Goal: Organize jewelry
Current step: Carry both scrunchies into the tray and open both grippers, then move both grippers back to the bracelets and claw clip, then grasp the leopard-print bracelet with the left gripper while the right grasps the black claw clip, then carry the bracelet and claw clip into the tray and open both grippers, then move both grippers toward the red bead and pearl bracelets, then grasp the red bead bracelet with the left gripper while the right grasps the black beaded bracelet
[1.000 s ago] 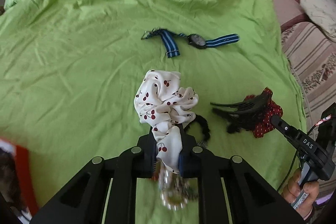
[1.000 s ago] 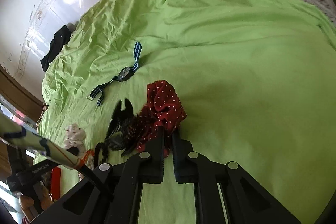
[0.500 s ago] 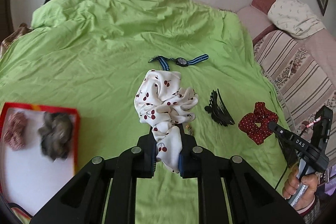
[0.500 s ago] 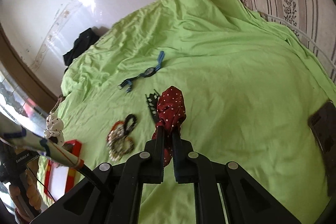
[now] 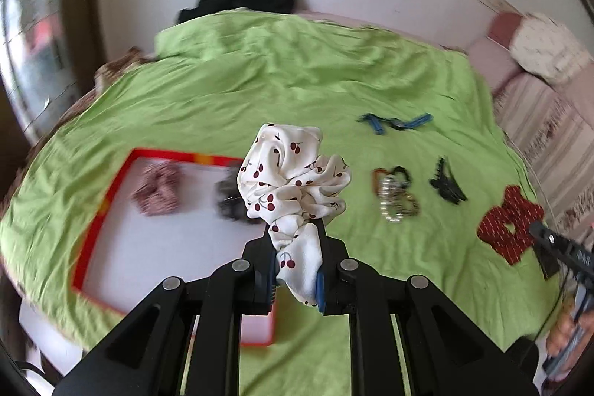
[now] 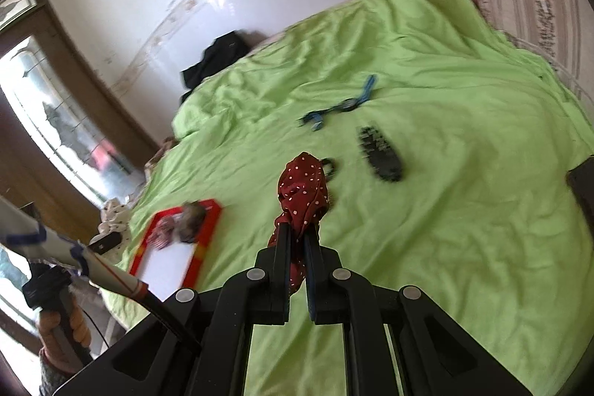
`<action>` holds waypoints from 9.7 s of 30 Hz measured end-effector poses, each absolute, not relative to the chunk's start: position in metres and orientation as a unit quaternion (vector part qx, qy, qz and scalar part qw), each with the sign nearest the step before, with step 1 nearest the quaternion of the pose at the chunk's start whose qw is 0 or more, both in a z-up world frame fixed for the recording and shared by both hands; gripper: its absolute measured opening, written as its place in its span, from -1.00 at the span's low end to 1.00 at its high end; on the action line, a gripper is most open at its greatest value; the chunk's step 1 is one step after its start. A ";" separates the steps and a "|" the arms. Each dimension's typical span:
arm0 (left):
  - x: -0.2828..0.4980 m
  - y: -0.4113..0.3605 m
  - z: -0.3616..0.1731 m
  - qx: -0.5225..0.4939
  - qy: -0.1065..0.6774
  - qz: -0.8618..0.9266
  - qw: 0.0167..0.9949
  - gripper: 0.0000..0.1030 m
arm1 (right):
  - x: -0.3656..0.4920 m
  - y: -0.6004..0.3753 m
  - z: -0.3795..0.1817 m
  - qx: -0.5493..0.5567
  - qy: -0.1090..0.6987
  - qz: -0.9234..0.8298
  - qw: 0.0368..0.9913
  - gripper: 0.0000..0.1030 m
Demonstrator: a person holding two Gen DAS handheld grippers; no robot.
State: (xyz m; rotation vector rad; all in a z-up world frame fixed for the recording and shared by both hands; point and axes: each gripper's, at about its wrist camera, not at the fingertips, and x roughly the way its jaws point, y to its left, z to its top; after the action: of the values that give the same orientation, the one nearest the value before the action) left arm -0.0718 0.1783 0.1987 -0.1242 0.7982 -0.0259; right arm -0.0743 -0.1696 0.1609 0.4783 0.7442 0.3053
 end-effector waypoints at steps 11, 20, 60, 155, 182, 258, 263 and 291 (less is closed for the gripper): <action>-0.033 0.258 0.151 -0.110 0.407 0.066 0.904 -0.71 | -0.048 -0.084 0.147 0.218 0.399 0.208 0.866 -0.85; -0.003 0.327 0.097 -0.138 0.437 0.135 0.878 -0.71 | 0.006 0.031 0.115 0.204 0.446 0.285 0.824 -0.85; -0.053 0.350 0.134 -0.177 0.312 0.181 0.916 0.07 | 0.049 0.152 0.089 0.033 0.454 0.269 0.849 -0.41; -0.076 0.266 0.142 -0.203 0.376 0.012 0.904 -0.88 | -0.011 -0.067 0.120 0.178 0.377 0.230 0.879 -0.90; -0.087 0.389 0.064 -0.207 0.435 0.164 0.861 -0.88 | 0.051 0.222 0.098 -0.029 0.403 0.278 0.872 -0.91; 0.158 0.053 0.035 -0.162 0.510 -0.138 0.833 -0.13 | 0.150 -0.136 0.030 0.155 0.457 0.092 0.871 -0.17; 0.177 0.033 0.026 -0.142 0.513 -0.147 0.834 -0.14 | 0.164 -0.144 0.017 0.177 0.463 0.087 0.864 -0.31; 0.027 0.096 0.081 -0.181 0.478 -0.171 0.842 -0.86 | 0.093 -0.147 0.059 0.192 0.446 0.115 0.867 -0.34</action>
State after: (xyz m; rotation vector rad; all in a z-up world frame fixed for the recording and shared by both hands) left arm 0.0271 0.0958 0.0812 -0.3828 1.0106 -0.3622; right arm 0.0933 -0.1467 0.0587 0.4012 0.9334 0.2402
